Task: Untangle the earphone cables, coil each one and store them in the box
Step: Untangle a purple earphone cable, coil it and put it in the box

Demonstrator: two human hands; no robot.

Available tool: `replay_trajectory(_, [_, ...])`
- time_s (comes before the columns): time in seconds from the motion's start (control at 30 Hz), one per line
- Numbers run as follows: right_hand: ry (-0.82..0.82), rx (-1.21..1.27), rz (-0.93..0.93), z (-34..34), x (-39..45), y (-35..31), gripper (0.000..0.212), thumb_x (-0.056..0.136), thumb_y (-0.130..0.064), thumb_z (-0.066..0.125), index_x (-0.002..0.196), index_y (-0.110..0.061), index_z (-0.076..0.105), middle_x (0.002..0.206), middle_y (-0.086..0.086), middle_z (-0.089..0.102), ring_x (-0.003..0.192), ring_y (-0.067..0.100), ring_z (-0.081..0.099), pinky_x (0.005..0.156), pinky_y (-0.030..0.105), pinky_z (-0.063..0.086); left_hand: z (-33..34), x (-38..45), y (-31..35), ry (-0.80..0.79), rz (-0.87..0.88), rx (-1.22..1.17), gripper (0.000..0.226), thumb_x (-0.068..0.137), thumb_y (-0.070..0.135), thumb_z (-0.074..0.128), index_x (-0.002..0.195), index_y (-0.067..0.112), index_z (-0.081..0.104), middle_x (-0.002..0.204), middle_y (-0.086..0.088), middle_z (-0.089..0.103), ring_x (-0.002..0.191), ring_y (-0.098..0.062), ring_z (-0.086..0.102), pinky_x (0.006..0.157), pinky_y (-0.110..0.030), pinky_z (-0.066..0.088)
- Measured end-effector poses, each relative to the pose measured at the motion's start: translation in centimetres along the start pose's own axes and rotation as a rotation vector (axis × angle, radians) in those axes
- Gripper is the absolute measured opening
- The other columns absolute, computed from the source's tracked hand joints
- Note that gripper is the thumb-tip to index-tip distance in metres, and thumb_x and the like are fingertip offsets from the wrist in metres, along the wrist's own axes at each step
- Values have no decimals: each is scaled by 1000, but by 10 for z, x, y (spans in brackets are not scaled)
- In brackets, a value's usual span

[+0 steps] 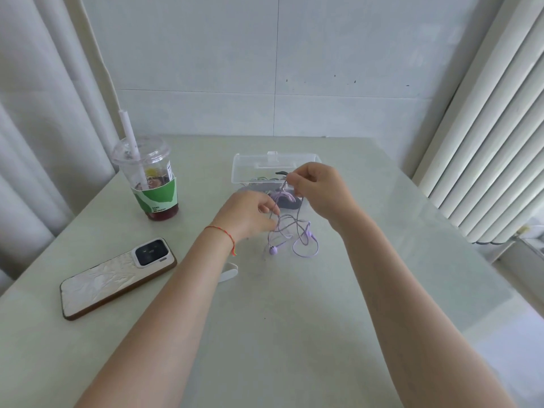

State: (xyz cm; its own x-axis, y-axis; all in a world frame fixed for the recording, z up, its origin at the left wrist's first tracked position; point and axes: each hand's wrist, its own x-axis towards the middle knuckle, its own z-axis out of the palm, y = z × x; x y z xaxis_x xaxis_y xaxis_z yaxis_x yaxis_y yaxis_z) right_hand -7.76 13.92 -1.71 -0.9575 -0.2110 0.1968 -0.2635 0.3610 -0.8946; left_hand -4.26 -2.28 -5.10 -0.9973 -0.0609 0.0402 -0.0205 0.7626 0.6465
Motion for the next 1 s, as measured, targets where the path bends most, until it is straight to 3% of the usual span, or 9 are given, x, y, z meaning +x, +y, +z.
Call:
replay_trajectory(0.1, [-40,21,-14,1,-2,-1,12,89,-17,66,78,-13,64,55,-2,53,46,12,47,51,23,43,2,-1,2,-125,50,107,20,76,28,77,94,31,69,106,5,59,97,-13,59,84,-27,49])
replay_trajectory(0.2, [-66,15,-7,-2,-3,-3,11,88,-21,67,79,-14,64,46,-7,45,39,16,40,47,25,37,-1,0,3,56,99,148,12,86,28,64,89,22,73,94,0,67,93,-21,62,83,-32,51])
replay_trajectory(0.33, [-232,-217,27,-14,-4,-4,9,81,-21,75,81,-16,68,56,-4,52,44,10,43,46,19,34,-15,3,3,415,69,-451,22,91,26,57,75,23,72,74,2,72,73,-15,67,76,-33,55])
replay_trajectory(0.47, [-211,-284,36,-9,-5,-1,5,82,-12,67,85,-14,71,72,4,70,63,19,61,63,27,48,-20,-6,25,243,139,-1031,34,95,18,57,66,21,73,82,-4,71,85,-20,65,83,-33,51])
replay_trajectory(0.57, [-60,-207,25,-10,-1,-1,3,84,-15,69,85,-17,71,81,1,72,74,17,64,69,26,49,-15,-11,35,161,69,-1203,30,94,19,60,65,14,66,56,0,56,57,-18,55,70,-31,54])
replay_trajectory(0.67, [71,-137,1,-17,2,0,7,86,-16,68,81,-14,73,70,-4,66,63,10,56,61,20,46,-11,-6,25,241,-5,-1005,26,89,23,68,67,12,61,44,7,36,40,-10,33,57,-28,49])
replay_trajectory(0.83, [63,254,54,-20,1,-4,32,95,-29,61,73,-6,70,74,11,71,71,21,68,79,37,58,-3,2,4,298,16,-280,18,77,30,77,67,19,67,50,12,53,50,-5,47,53,-18,37])
replay_trajectory(0.93, [-29,265,82,-13,-3,-10,43,98,-34,55,69,-3,61,67,16,69,57,23,66,62,30,57,0,1,2,243,58,-76,17,81,26,70,72,11,68,53,8,49,55,-9,45,55,-24,35])
replay_trajectory(1.0, [-43,63,95,-12,-4,-9,46,97,-38,53,62,-8,54,53,9,61,43,18,54,50,23,46,-1,0,3,252,34,-130,22,86,23,62,69,9,67,49,6,49,51,-10,43,57,-25,37])
